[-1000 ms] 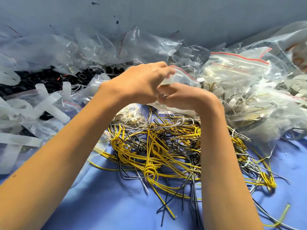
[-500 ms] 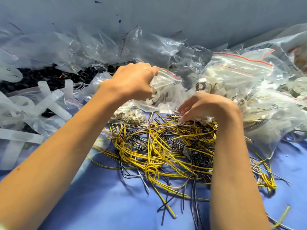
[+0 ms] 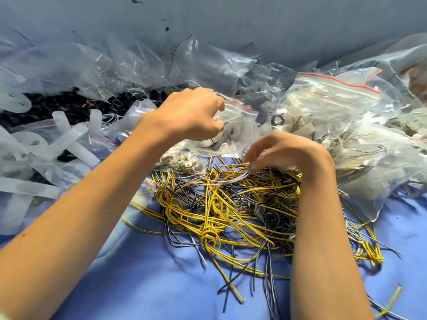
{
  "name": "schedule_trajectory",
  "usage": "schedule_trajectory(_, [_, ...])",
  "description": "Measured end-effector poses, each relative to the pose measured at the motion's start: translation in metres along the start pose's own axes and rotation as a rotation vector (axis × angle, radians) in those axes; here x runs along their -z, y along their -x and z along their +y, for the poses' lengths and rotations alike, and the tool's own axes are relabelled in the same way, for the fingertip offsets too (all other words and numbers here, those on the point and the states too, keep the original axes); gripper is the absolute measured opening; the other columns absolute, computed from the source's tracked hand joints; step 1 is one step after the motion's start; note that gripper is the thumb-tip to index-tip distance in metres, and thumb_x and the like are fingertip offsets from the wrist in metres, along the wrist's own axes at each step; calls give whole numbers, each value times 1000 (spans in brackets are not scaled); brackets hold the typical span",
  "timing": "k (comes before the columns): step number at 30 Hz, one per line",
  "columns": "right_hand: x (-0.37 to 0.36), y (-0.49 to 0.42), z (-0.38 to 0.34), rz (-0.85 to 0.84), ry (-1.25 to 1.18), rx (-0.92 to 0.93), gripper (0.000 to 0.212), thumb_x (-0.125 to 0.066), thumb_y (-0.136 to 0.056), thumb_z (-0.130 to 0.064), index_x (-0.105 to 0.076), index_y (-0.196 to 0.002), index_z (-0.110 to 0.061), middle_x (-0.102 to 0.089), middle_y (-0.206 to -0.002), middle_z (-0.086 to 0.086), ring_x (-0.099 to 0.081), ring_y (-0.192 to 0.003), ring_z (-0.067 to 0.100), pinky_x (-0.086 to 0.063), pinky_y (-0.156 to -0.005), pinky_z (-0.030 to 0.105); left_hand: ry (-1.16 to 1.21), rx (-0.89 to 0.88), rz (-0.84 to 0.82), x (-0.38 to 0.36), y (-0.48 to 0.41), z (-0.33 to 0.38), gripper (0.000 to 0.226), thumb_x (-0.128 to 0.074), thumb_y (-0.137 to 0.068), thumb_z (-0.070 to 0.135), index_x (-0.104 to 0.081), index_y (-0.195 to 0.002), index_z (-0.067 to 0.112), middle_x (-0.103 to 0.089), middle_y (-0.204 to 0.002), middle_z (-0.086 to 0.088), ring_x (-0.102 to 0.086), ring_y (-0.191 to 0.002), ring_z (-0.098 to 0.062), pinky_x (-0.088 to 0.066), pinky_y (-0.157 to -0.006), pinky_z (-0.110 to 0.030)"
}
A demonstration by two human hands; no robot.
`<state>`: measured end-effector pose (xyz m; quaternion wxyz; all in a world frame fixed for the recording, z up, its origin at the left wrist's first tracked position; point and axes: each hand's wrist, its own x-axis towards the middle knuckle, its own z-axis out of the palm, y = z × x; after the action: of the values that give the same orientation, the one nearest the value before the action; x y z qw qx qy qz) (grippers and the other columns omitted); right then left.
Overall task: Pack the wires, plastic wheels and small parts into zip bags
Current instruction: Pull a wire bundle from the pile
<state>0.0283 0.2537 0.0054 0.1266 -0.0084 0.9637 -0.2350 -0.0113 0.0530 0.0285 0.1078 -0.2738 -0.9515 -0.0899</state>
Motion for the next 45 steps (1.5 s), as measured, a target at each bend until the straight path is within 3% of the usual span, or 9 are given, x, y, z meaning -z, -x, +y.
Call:
schedule_trajectory(9, [20,19,-3,192,-145,205,25,-79,-72,-13,-74,-75,-38,-71,-78,-23,-63,-71,-10,-44,-66,7,189,-117,97,11,7,19,29,-55,-88,33,-64,-115,28,-48,-124,2,-57,-96,-22,-43,-91,-39])
schedule_trajectory(13, [28,29,-12,190,-249,342,26,-80,-70,-11,-76,-83,-33,-74,-80,-16,-64,-71,-6,-46,-68,7,288,-114,39,16,5,26,26,-56,-90,42,-71,-102,25,-63,-103,1,-57,-83,-16,-43,-75,-28])
schedule_trajectory(17, [27,27,-24,198,-220,388,26,-81,-69,-14,-77,-86,-33,-75,-84,-9,-67,-81,7,-51,-82,30,402,-103,-185,16,7,26,27,-64,-80,50,-75,-90,28,-68,-62,13,-60,-58,4,-42,-55,-21])
schedule_trajectory(23, [20,16,-35,375,-334,412,21,-78,-69,0,-71,-78,-17,-72,-75,-2,-69,-72,10,-51,-71,27,594,-44,-177,6,7,19,10,-66,-84,19,-73,-90,19,-73,-70,6,-67,-64,2,-54,-70,-27])
schedule_trajectory(28, [19,10,-41,492,-273,401,2,-73,-80,-25,-73,-82,-24,-71,-76,-6,-60,-69,3,-46,-66,25,715,60,-87,3,3,21,13,-56,-87,11,-68,-84,9,-72,-74,-3,-70,-68,-6,-56,-84,-37])
schedule_trajectory(34, [19,13,-46,406,-119,382,23,-63,-88,-38,-72,-106,-26,-69,-85,6,-49,-72,7,-39,-66,28,907,189,-34,7,3,22,23,-52,-88,1,-59,-69,11,-70,-72,-13,-72,-67,-15,-52,-87,-28])
schedule_trajectory(38, [24,22,-56,326,-77,380,37,-71,-80,-38,-66,-112,-21,-67,-86,-12,-52,-67,-3,-42,-67,23,997,258,-31,16,3,21,12,-55,-75,-1,-55,-66,8,-68,-89,-24,-67,-77,-24,-49,-97,-44])
schedule_trajectory(41, [20,22,-63,264,-20,359,53,-78,-74,-31,-55,-119,-16,-67,-106,-3,-62,-93,13,-46,-84,29,1205,273,-5,20,5,16,24,-49,-82,-11,-56,-65,3,-69,-69,-15,-69,-62,-19,-59,-72,-27])
schedule_trajectory(45, [10,15,-71,281,-28,345,43,-74,-78,-11,-51,-114,-13,-66,-98,3,-68,-78,15,-58,-70,30,1225,234,-44,21,4,16,24,-45,-89,-7,-53,-70,6,-67,-53,-2,-67,-54,-12,-55,-58,-16])
